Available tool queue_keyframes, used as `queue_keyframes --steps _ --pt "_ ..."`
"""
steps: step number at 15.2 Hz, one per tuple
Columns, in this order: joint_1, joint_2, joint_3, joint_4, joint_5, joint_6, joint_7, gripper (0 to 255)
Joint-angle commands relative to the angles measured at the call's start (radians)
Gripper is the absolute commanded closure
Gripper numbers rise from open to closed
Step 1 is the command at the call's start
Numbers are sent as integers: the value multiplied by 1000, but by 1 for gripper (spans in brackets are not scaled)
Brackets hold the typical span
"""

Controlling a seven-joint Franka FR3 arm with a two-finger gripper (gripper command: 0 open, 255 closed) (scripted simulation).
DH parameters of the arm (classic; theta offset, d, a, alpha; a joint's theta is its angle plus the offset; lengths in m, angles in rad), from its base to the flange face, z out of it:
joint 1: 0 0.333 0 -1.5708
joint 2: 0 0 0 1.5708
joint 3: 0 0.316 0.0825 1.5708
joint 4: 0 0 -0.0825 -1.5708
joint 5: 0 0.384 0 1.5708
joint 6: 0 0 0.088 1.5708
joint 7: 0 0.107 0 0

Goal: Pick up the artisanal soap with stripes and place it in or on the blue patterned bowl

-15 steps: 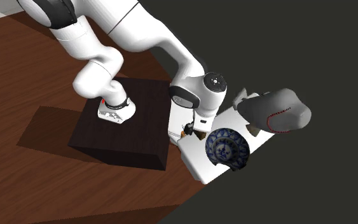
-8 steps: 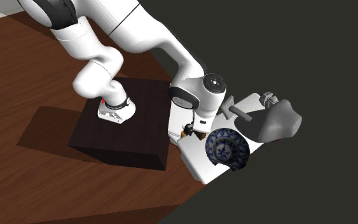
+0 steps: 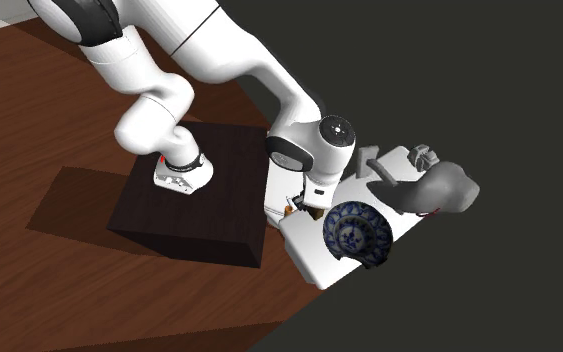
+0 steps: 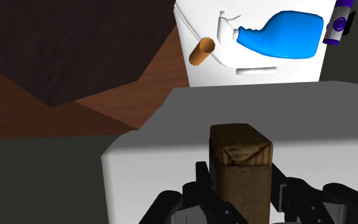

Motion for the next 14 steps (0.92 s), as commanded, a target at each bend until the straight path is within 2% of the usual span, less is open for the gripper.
queue_keyframes --steps 1,14 --pt "0 0 0 0 0 0 0 255" --pt "1 -113 0 60 7 -172 -9 255"
